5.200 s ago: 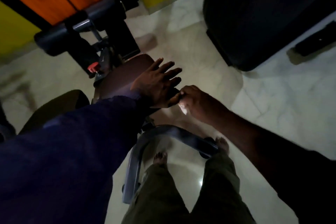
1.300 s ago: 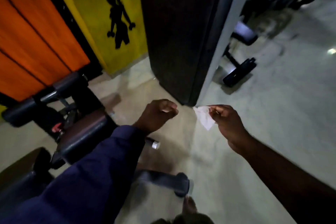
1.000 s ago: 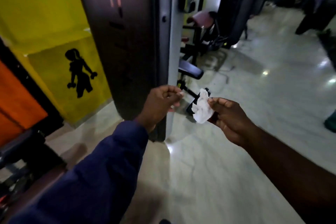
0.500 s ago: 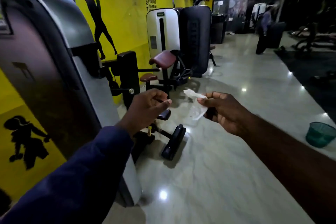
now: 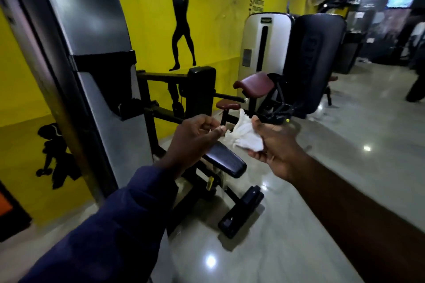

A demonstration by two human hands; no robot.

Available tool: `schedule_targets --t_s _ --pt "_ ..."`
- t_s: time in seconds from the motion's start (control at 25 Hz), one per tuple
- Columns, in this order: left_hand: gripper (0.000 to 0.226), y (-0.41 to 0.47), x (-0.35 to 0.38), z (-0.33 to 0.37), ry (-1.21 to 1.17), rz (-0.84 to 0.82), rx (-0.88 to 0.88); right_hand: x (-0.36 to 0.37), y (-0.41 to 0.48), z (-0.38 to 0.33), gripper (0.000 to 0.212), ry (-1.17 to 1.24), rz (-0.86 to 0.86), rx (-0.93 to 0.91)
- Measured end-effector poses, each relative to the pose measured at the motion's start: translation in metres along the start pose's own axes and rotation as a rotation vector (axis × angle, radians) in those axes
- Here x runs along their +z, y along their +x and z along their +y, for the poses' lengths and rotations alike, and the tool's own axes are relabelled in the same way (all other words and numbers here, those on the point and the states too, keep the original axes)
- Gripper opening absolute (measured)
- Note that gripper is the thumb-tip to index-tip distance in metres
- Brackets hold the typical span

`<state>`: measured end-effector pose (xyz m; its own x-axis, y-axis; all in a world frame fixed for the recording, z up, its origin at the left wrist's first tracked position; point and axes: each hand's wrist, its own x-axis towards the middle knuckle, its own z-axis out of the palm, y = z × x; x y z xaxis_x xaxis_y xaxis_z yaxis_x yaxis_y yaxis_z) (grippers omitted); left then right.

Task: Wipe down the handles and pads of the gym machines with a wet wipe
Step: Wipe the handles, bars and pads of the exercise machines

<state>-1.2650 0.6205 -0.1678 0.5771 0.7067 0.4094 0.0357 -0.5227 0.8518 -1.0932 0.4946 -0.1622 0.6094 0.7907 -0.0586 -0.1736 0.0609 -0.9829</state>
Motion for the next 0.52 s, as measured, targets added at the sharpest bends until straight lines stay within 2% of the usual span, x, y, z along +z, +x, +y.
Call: schedule_targets --t_s 0.16,0.32,0.44,0.52 --pt "0.017 0.091 0.008 -0.059 -0.239 0.098 -0.206 0.03 0.122 -0.005 0.039 -0.062 -0.11 0.041" --pt "0.027 0.172 0.028 -0.102 -0.374 0.107 -0.299 0.038 0.225 0.0 0.044 -0.158 -0.25 0.056" --pt "0.029 0.235 0.036 -0.135 -0.341 0.087 -0.317 0.04 0.305 0.006 0.045 -0.207 -0.343 0.026" --pt "0.023 0.274 0.039 -0.159 -0.251 0.146 -0.318 0.042 0.361 0.017 0.047 -0.22 -0.359 -0.003"
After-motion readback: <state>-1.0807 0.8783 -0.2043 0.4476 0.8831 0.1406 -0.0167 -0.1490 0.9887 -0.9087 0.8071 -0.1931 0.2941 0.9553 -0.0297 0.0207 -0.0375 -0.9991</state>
